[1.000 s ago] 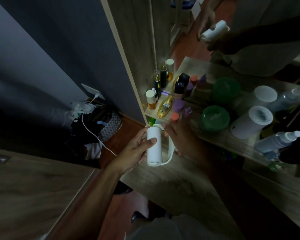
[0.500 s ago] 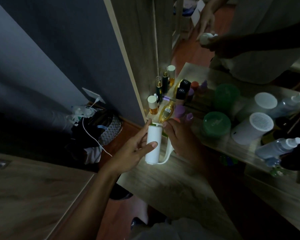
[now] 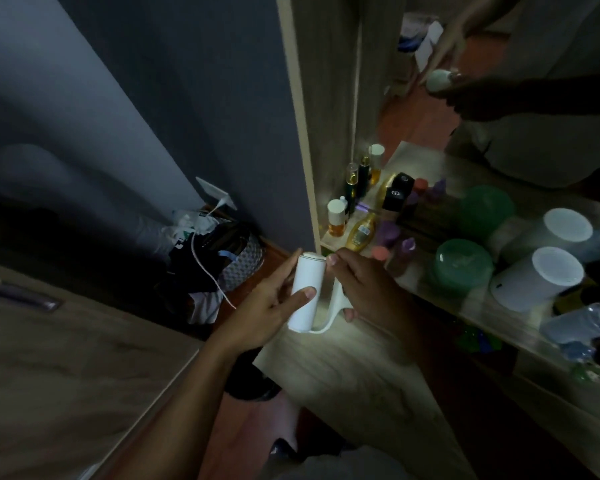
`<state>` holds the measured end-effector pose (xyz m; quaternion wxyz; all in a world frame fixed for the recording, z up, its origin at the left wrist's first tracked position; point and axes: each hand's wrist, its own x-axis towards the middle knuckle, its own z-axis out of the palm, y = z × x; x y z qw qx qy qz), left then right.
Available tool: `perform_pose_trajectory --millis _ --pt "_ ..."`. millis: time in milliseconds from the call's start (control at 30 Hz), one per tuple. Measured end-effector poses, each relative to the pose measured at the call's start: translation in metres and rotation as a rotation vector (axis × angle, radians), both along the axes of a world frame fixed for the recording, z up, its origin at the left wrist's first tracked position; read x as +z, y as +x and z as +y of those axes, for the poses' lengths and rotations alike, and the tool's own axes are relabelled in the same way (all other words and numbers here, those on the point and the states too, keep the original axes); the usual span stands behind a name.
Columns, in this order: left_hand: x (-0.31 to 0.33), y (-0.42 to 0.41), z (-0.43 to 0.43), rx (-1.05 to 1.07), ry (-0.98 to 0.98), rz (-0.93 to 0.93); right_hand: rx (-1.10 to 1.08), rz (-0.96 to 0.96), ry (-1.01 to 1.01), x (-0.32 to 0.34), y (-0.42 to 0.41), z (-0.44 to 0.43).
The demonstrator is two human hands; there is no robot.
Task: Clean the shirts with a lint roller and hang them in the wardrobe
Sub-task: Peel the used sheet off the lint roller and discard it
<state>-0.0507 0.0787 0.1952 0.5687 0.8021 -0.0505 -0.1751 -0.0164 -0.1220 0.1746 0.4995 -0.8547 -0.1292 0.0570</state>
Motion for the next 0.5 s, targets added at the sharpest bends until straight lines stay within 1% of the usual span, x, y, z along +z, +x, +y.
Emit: perform_pose_trajectory --millis 100,200,300,433,500 --pt "0.012 -0.012 0.033 0.110 0.005 -0.036 0.127 0.152 0.061 0.010 -0.004 0.027" --pt "0.021 -0.030 0.075 0.237 0.003 -0.041 0.258 0.174 0.039 0.014 -0.009 0.065" --pt "0.027 -0.054 0.122 0.358 -0.018 -0.054 0.336 0.111 0.010 0.025 -0.017 0.114" --pt "0.033 -0.090 0.192 0.531 -0.030 -0.100 0.406 -0.085 -0.136 0.028 -0.025 0.185" --pt "0.034 -0.106 0.229 0.614 -0.030 -0.133 0.429 -0.120 -0.160 0.027 -0.030 0.219"
